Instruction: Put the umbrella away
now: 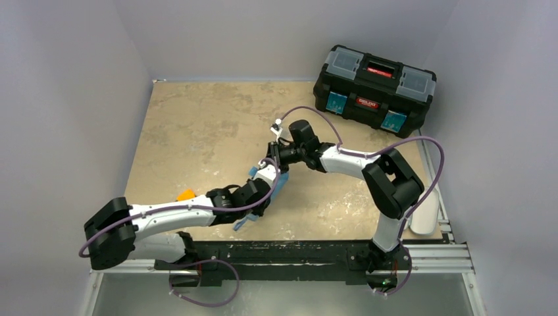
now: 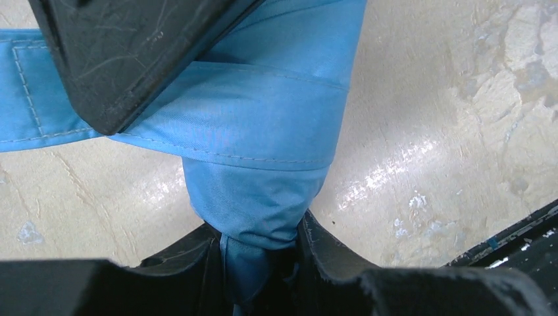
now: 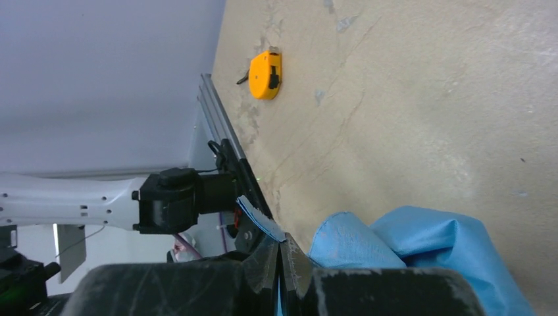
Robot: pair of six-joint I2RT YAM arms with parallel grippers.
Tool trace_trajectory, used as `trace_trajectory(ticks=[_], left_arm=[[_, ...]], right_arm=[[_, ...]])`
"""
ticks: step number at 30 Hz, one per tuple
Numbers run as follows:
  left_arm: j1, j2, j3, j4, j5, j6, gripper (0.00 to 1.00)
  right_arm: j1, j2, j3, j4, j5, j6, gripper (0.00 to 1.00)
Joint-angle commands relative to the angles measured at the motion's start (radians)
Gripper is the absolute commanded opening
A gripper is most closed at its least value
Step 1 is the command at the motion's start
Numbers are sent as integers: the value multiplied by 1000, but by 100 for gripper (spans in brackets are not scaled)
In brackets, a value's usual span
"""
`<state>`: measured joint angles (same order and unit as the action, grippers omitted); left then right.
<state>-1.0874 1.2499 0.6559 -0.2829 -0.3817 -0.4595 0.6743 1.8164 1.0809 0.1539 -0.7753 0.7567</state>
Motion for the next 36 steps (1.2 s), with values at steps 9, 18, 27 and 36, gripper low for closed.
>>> trace_trajectory(ticks=[9,18,27,36], left_arm=[[-7,-27,39,88,64,163,0],[-93,76,151,18,-153,312,0],[-283,305,271,-30,-572,380,0],[-359,510,377,-164,-728,297,0]], right_arm=[[8,-63,103,73,-36,64,0],[13,-37,232,-10,-37,62,0],[18,43,353,-109,38,59,0],[22,169,432,-211,143,51,0]])
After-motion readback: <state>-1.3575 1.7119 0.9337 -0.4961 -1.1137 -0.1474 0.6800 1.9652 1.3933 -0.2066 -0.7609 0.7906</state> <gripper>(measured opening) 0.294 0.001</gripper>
